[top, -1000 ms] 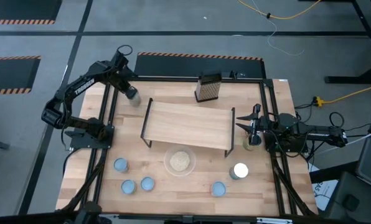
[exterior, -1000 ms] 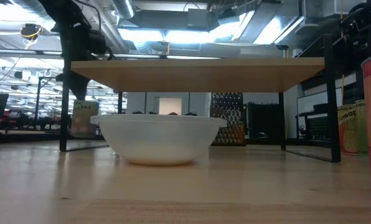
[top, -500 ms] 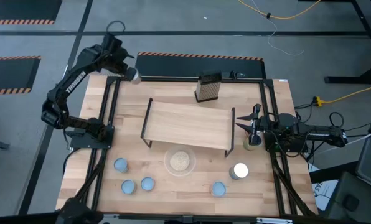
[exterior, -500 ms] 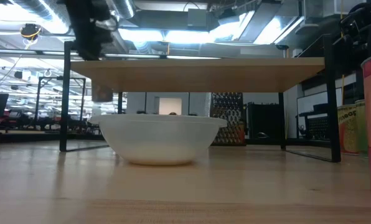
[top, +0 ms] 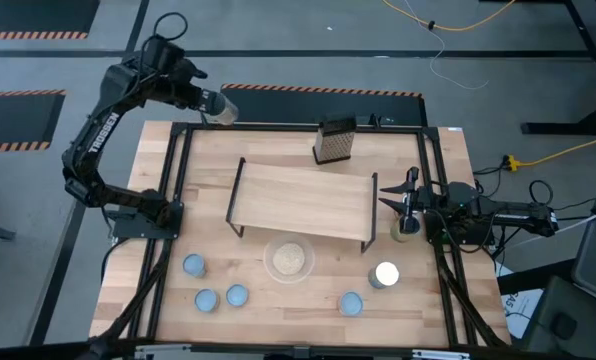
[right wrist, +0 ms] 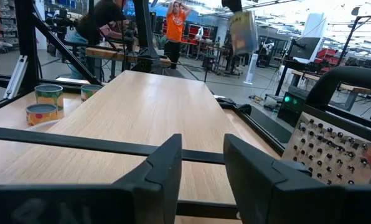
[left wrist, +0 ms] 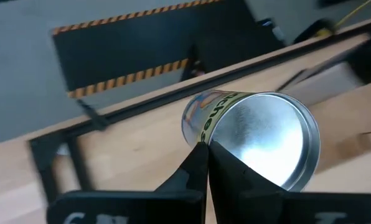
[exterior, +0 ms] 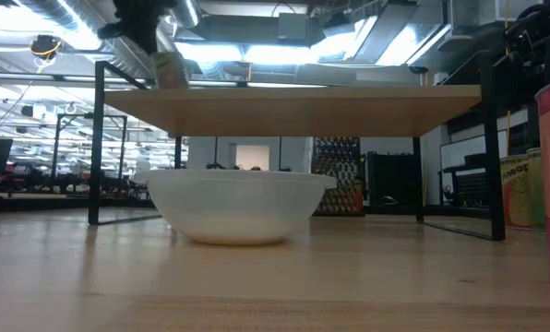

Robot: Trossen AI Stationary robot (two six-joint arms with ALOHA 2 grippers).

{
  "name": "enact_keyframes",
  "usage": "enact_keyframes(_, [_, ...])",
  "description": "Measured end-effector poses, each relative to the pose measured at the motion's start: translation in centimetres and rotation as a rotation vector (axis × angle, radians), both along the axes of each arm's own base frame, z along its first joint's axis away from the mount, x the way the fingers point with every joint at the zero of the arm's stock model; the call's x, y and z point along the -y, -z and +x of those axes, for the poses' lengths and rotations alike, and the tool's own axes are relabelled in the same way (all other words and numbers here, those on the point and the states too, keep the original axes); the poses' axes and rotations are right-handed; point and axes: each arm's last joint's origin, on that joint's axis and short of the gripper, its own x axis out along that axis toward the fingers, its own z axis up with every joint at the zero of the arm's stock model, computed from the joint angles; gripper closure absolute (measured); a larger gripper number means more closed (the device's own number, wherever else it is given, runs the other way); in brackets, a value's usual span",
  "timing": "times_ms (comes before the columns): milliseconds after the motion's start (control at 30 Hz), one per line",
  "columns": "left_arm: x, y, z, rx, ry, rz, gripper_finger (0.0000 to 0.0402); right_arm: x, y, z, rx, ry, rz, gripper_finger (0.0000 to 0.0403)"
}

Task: Pick and place cans onto a shelf
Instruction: Put the large canned peaches on the shelf

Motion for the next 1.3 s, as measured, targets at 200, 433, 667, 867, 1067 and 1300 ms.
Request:
enact_keyframes(200, [1.6,-1.9,1.1,0.150,-0.003,-0.048,0.0401,0.0,0.0,0.0,0.000,0.000,-0.001,0.0279])
enact_keyframes(433, [3.4,-2.2,2.9,0.233,-0.010,-0.142,0.0401,0.0,0.0,0.0,-0.001,0.000,-0.002,0.0279])
enact_keyframes(667, [5.5,-2.2,4.7,0.285,0.012,-0.240,0.0402,0.0,0.0,0.0,-0.001,0.000,-0.002,0.0279])
enact_keyframes(867, [7.3,-2.1,6.1,0.298,0.013,-0.289,0.0401,0.0,0.0,0.0,0.000,0.000,-0.002,0.0279])
enact_keyframes(1067, [8.3,-1.3,7.8,0.241,0.042,-0.312,0.0401,0.0,0.0,0.0,0.000,0.000,-0.002,0.0279])
enact_keyframes(1300, [8.0,0.6,10.1,0.120,0.047,-0.372,0.0401,0.0,0.0,0.0,-0.001,0.000,-0.002,0.0279])
